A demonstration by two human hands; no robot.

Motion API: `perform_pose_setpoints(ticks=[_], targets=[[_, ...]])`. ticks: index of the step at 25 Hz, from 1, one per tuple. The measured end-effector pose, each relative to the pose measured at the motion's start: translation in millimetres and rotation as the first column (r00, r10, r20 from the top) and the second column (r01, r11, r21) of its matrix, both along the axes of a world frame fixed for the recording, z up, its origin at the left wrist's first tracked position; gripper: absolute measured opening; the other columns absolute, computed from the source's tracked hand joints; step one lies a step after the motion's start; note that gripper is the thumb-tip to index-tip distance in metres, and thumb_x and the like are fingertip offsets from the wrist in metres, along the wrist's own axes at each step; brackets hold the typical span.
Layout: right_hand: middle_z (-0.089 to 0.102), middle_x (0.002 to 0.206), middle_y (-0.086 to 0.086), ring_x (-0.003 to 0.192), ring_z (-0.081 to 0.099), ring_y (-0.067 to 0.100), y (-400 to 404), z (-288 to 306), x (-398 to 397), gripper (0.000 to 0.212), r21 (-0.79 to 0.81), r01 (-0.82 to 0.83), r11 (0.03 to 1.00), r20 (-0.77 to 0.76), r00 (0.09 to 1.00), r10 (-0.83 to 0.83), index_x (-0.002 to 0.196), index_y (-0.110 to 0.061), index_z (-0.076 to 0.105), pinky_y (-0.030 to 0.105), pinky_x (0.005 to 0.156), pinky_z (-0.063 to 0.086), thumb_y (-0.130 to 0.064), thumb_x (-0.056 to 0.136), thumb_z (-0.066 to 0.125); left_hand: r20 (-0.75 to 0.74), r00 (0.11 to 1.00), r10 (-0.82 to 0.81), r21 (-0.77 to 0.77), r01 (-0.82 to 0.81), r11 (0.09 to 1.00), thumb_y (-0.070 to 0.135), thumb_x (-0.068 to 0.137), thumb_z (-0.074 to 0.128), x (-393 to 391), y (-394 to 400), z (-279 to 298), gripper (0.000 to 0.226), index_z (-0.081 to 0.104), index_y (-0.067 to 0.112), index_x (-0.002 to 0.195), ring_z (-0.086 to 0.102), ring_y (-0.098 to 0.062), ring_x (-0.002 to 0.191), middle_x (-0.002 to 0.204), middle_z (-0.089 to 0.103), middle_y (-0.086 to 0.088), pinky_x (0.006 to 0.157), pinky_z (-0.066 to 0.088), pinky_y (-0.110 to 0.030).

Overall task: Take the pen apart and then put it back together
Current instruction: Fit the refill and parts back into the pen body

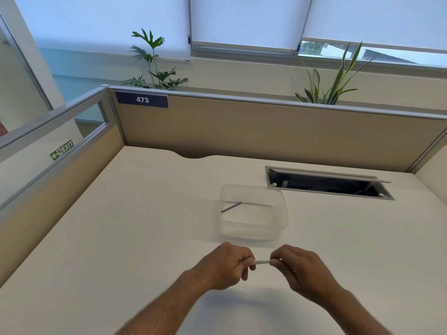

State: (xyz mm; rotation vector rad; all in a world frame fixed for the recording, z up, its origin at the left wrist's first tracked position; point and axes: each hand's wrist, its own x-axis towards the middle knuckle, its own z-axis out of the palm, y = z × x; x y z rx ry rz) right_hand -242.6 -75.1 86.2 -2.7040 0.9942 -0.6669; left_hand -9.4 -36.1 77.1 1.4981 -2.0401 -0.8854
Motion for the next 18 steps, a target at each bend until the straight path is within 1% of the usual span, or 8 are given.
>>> perform_pose_setpoints(ticks=[3, 6, 8, 9, 10, 13, 15, 18], targets=[[0.06, 0.068, -0.007, 0.054, 0.051, 0.012, 5.7, -8.2, 0.3, 0.028, -0.004, 0.033, 0.999, 0.047, 0.998, -0.033, 0.079, -0.017, 0.063, 0.029, 0.046, 0.045, -0.033, 0.097, 0.049, 0.01, 1.0, -0.025, -0.034, 0.025, 0.999, 0.025, 0.094, 0.051, -2.6, -0.7, 0.9, 0.02, 0.07, 0.022, 0.088, 0.055, -0.003, 0.057, 0.075, 0.075, 0.002, 0.056, 0.043, -0.015], [0.057, 0.056, -0.008, 0.048, 0.049, 0.009, 8.9, -16.0, 6.4, 0.032, 0.256, 0.107, 0.961, 0.214, 0.963, -0.165, 0.067, -0.021, 0.057, 0.03, 0.047, 0.044, -0.021, 0.098, 0.053, -0.011, 0.999, 0.035, -0.204, -0.037, 0.978, 0.027, 0.086, 0.067, -6.2, 0.6, -0.4, 0.009, 0.073, 0.02, 0.089, 0.059, -0.009, 0.062, 0.076, 0.075, 0.003, 0.061, 0.051, -0.024], [0.055, 0.05, -0.007, 0.044, 0.049, 0.008, 9.1, -17.5, 11.5, 0.041, 0.416, 0.123, 0.901, 0.294, 0.92, -0.261, 0.06, -0.028, 0.054, 0.026, 0.046, 0.042, -0.014, 0.099, 0.055, -0.043, 0.992, 0.117, -0.272, -0.125, 0.954, 0.032, 0.077, 0.076, -7.5, 1.2, 0.9, 0.014, 0.073, 0.023, 0.088, 0.062, -0.009, 0.066, 0.078, 0.075, 0.005, 0.065, 0.054, -0.03], [0.055, 0.049, -0.006, 0.043, 0.049, 0.007, 8.8, -16.7, 12.9, 0.042, 0.439, 0.124, 0.89, 0.316, 0.906, -0.282, 0.059, -0.029, 0.054, 0.026, 0.046, 0.042, -0.013, 0.098, 0.056, -0.05, 0.989, 0.14, -0.277, -0.149, 0.949, 0.036, 0.075, 0.077, -8.2, 0.9, 2.8, 0.018, 0.072, 0.024, 0.088, 0.063, -0.009, 0.067, 0.079, 0.075, 0.007, 0.065, 0.054, -0.03], [0.056, 0.05, -0.005, 0.044, 0.05, 0.008, 8.0, -15.0, 13.6, 0.041, 0.413, 0.123, 0.902, 0.325, 0.906, -0.273, 0.06, -0.029, 0.054, 0.027, 0.046, 0.042, -0.013, 0.098, 0.057, -0.05, 0.988, 0.149, -0.257, -0.157, 0.954, 0.042, 0.074, 0.076, -8.8, 0.3, 5.7, 0.023, 0.07, 0.026, 0.09, 0.063, -0.008, 0.067, 0.08, 0.074, 0.009, 0.066, 0.055, -0.029], [0.059, 0.057, -0.008, 0.049, 0.052, 0.009, 5.7, -7.1, 11.7, 0.029, 0.194, 0.108, 0.975, 0.277, 0.947, -0.16, 0.068, -0.02, 0.06, 0.032, 0.047, 0.046, -0.025, 0.096, 0.055, 0.008, 0.995, 0.104, -0.098, -0.103, 0.99, 0.052, 0.084, 0.059, -6.5, -2.7, 17.5, 0.027, 0.067, 0.031, 0.099, 0.061, -0.005, 0.07, 0.085, 0.072, 0.011, 0.067, 0.054, -0.028], [0.059, 0.061, -0.008, 0.051, 0.051, 0.01, 2.7, -2.6, 8.1, 0.03, 0.058, 0.092, 0.994, 0.217, 0.971, -0.103, 0.074, -0.017, 0.063, 0.03, 0.046, 0.045, -0.033, 0.095, 0.05, 0.056, 0.998, 0.021, 0.013, -0.022, 1.0, 0.046, 0.092, 0.048, -2.3, -6.1, 22.6, 0.026, 0.067, 0.028, 0.091, 0.058, -0.003, 0.067, 0.08, 0.07, 0.011, 0.064, 0.05, -0.028], [0.06, 0.066, -0.007, 0.052, 0.048, 0.009, -1.3, -1.9, 3.3, 0.027, -0.079, 0.044, 0.996, 0.159, 0.987, -0.031, 0.079, -0.016, 0.065, 0.025, 0.045, 0.042, -0.034, 0.095, 0.052, 0.035, 0.998, -0.043, 0.148, 0.037, 0.988, 0.037, 0.095, 0.05, -0.3, -8.5, 24.0, 0.024, 0.07, 0.025, 0.091, 0.056, 0.005, 0.058, 0.077, 0.07, 0.011, 0.063, 0.049, -0.023]])
